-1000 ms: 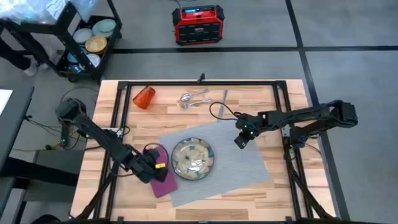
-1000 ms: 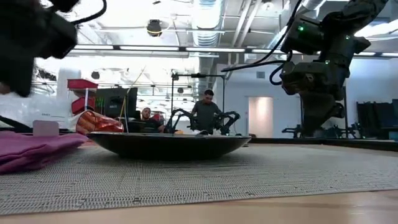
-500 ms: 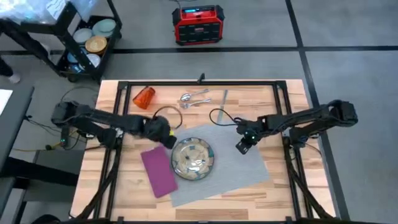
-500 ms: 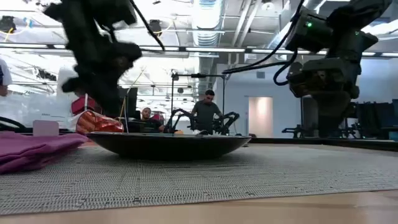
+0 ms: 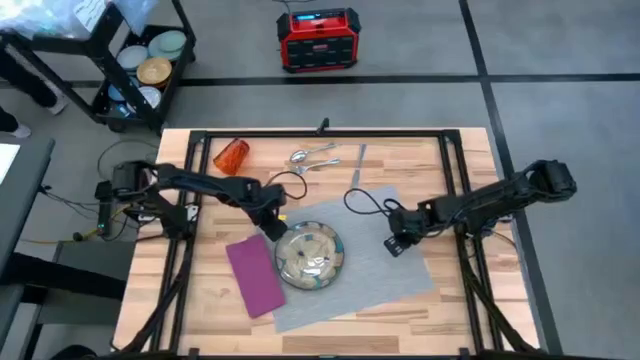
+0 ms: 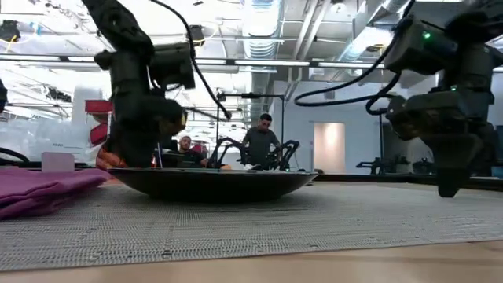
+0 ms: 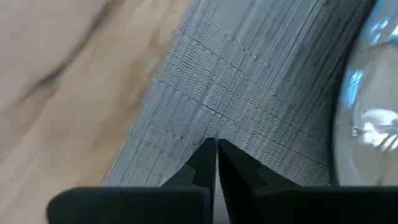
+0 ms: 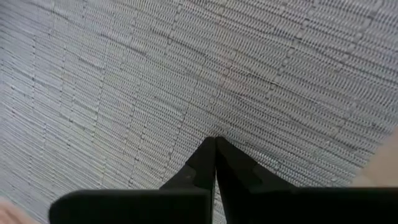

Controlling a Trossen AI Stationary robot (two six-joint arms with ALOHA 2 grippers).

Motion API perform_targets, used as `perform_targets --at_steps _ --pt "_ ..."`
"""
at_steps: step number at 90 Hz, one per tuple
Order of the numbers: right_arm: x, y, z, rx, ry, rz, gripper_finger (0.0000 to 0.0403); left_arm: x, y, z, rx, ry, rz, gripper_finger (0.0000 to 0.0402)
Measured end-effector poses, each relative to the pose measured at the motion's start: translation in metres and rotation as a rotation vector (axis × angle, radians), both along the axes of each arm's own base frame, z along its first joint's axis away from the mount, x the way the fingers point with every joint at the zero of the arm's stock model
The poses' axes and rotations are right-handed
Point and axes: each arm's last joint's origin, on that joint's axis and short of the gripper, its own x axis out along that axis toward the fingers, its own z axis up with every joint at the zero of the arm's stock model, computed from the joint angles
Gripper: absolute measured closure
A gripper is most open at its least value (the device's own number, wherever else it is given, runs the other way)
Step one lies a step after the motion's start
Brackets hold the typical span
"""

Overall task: Set table place
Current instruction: Adjust the gray table mat

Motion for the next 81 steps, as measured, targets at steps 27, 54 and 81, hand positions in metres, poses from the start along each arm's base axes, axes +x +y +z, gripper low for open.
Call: perform_targets --at_steps 27,54,81 --pt "-0.002 0.02 0.0 0.036 -0.01 -0.019 0.0403 0.007 0.023 -0.004 -0.013 -0.054 -0.008 0.0401" --pt "-0.005 0.035 0.001 0.034 -0.02 -0.064 0.0403 0.006 0.054 -0.001 0.015 -0.128 0.051 0.0401" --pt "-0.01 0.05 0.001 0.035 -0.033 -0.095 0.0403 0.007 0.052 -0.001 -0.006 -0.142 0.043 0.0401"
